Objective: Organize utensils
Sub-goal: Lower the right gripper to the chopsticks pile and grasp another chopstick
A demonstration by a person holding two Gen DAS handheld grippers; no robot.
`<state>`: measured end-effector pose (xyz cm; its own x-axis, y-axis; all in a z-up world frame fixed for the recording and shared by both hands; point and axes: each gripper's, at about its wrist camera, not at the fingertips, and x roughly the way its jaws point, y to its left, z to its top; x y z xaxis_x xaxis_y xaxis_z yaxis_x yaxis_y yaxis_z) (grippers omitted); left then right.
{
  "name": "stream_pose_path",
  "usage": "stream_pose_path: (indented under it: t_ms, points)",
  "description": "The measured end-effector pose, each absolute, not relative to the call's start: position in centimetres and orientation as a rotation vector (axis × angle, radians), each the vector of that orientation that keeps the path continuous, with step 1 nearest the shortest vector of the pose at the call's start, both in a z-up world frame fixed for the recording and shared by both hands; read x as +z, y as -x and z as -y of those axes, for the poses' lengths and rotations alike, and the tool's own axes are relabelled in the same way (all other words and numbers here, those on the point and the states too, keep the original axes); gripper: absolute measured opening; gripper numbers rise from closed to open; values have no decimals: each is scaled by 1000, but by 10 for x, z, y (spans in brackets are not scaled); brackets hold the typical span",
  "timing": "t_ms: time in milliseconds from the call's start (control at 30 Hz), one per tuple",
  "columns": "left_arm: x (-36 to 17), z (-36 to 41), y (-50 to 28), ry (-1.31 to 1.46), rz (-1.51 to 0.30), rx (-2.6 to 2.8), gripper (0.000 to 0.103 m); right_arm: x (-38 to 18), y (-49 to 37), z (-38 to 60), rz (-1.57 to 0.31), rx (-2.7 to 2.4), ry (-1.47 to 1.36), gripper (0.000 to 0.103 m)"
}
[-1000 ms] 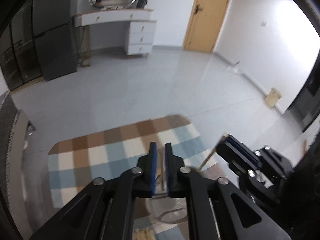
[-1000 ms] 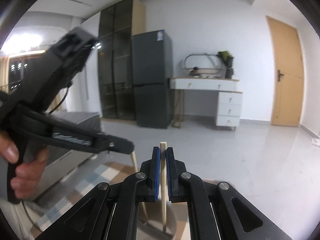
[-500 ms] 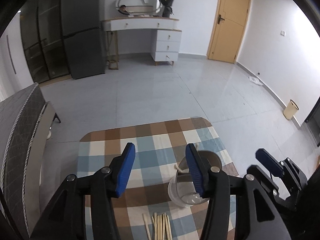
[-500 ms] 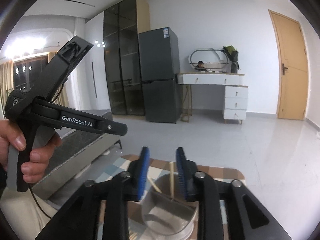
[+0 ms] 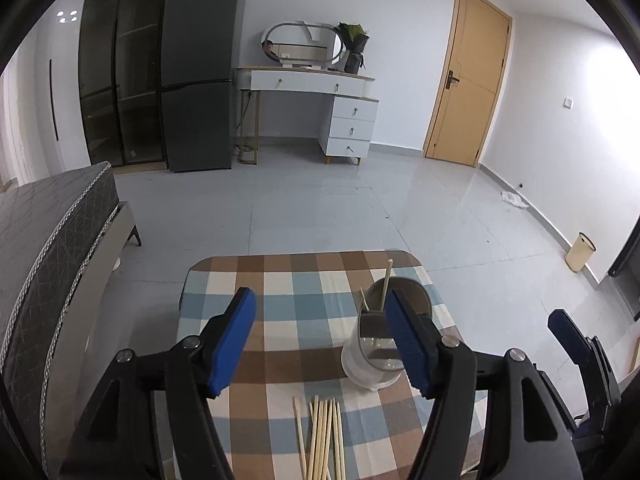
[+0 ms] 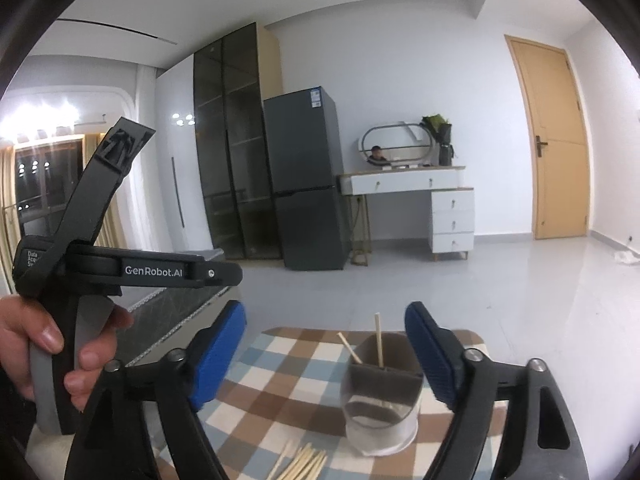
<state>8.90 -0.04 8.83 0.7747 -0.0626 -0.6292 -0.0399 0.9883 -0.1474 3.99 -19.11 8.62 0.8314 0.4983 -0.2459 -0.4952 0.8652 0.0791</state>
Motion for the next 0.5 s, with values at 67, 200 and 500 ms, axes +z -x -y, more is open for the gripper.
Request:
stream_pose_path:
  t_ms: [67, 200, 500]
  points:
    - [84, -4, -82, 170, -677, -6, 69, 86, -32, 188, -267, 526, -16, 86]
    - [75, -12, -69, 191, -661, 7, 73, 81, -14, 182, -270, 500, -25, 94]
    - [42, -18, -45, 194, -621, 36, 87, 54, 1, 174, -318, 426, -39, 101]
